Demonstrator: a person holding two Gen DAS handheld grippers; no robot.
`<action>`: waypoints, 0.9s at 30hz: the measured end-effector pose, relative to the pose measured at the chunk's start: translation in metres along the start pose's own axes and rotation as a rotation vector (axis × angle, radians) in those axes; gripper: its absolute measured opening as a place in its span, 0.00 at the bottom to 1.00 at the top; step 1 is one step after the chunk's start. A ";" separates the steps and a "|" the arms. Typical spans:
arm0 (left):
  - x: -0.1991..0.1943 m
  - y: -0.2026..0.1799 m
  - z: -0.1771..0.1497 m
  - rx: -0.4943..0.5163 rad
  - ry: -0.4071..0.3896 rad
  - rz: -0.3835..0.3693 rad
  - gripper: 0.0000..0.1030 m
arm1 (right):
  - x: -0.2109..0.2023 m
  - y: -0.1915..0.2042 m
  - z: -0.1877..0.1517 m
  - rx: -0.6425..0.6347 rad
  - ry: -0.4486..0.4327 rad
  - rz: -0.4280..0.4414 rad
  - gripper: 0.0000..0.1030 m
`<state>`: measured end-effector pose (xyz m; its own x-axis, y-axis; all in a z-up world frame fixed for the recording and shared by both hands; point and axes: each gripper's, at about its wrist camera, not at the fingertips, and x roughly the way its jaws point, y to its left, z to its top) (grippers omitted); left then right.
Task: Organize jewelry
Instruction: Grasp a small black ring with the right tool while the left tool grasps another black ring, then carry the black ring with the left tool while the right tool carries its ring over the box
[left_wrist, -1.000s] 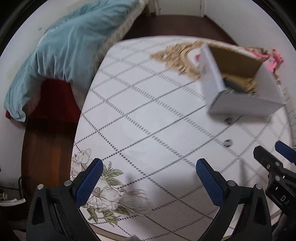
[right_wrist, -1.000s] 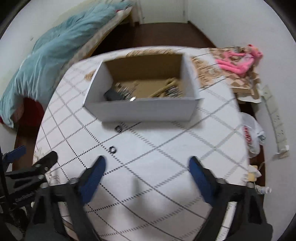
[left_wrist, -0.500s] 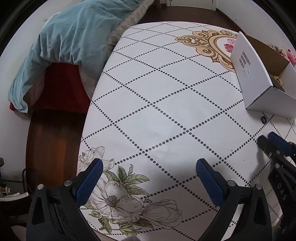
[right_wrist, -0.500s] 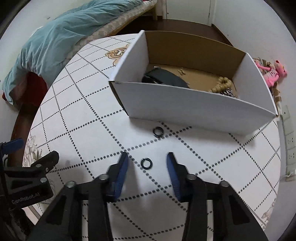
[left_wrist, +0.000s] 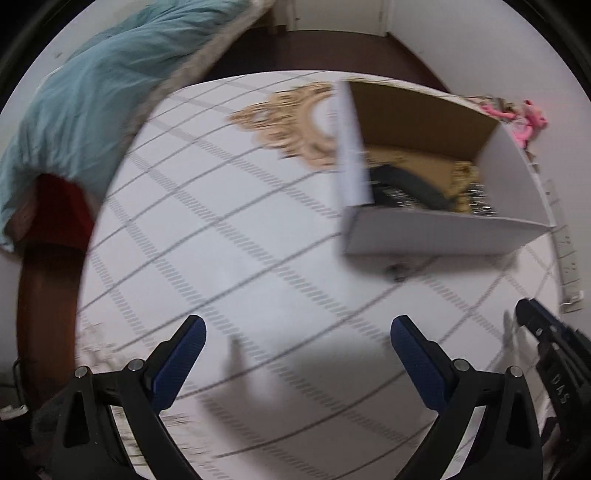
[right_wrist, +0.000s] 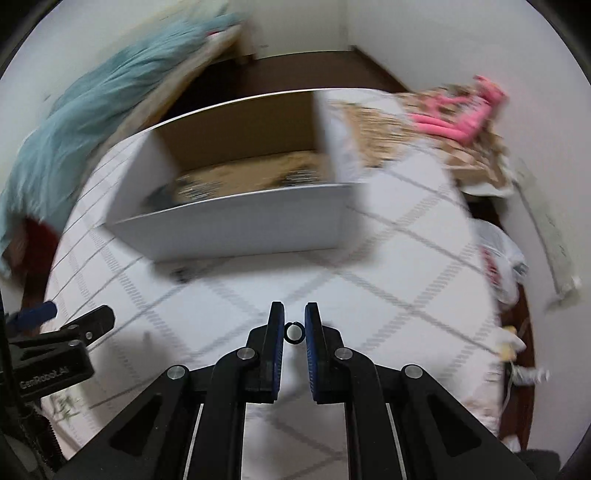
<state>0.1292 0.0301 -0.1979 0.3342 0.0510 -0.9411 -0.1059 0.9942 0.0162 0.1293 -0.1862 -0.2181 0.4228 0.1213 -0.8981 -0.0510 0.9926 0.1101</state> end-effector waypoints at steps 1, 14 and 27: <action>0.001 -0.010 0.002 0.008 -0.004 -0.010 0.99 | 0.001 -0.009 0.000 0.020 0.001 -0.013 0.11; 0.022 -0.055 0.017 0.101 -0.040 -0.035 0.11 | 0.002 -0.050 0.004 0.071 -0.013 -0.066 0.11; -0.009 -0.051 0.003 0.127 -0.098 -0.081 0.10 | -0.019 -0.039 -0.001 0.043 -0.041 -0.035 0.11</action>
<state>0.1348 -0.0212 -0.1894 0.4275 -0.0268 -0.9036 0.0419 0.9991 -0.0097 0.1225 -0.2276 -0.2056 0.4606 0.0854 -0.8835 0.0031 0.9952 0.0978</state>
